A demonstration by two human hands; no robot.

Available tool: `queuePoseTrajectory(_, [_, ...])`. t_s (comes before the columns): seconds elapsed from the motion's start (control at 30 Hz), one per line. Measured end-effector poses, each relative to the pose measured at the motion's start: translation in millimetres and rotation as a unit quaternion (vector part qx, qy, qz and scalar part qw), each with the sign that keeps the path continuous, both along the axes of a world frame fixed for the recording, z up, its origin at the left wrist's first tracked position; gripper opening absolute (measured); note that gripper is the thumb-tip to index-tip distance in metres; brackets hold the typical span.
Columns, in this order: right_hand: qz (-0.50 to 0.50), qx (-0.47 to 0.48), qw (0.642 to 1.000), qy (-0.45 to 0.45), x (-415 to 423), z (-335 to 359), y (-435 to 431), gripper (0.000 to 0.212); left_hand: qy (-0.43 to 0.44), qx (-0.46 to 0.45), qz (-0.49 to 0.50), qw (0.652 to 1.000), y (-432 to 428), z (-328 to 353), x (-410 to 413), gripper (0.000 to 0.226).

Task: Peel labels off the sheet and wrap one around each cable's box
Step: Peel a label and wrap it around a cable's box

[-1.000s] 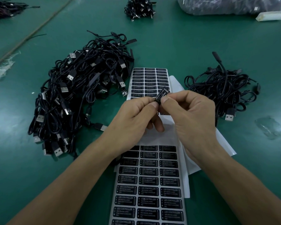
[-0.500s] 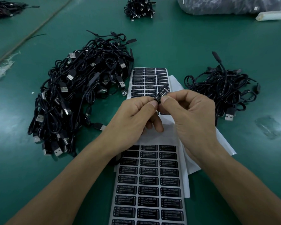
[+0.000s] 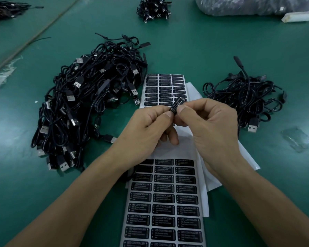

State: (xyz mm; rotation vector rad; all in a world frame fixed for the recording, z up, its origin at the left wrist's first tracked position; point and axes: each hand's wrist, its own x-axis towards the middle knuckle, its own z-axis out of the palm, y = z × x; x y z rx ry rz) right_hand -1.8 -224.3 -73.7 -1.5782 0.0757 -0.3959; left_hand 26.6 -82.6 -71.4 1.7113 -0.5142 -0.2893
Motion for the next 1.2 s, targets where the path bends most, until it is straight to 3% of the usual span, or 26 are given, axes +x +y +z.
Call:
queuePoseTrajectory(0.4, [-0.007,-0.019,1.000,0.002,-1.2,-1.4,-0.4,0.008,-0.020,0.002,0.044,0.999,-1.1,-2.5,-0.8,0.035])
queuePoseTrajectory(0.73, [-0.021,0.028,0.999,-0.003,-0.9,-1.7,-2.5,0.030,-0.022,0.003,0.041,0.999,-1.7,-3.2,-0.8,0.039])
queuePoseTrajectory(0.87, [0.010,0.045,0.999,0.008,0.2,-0.9,-2.3,0.028,-0.030,-0.007,0.032,0.999,-1.4,-3.6,-0.7,0.037])
queuePoseTrajectory(1.0, [0.030,0.037,0.999,-0.014,1.4,0.3,-3.9,0.011,-0.036,0.007,0.042,0.998,-2.4,-5.8,-0.7,0.032])
queuePoseTrajectory(1.07, [0.041,0.029,0.998,-0.031,1.6,0.6,-4.2,0.004,-0.054,0.026,0.052,0.997,-1.3,-7.9,0.2,0.030])
queuePoseTrajectory(1.2, [0.055,0.000,0.997,-0.049,0.0,2.4,-3.7,0.015,-0.140,0.083,0.081,0.983,2.5,-8.2,1.1,0.032])
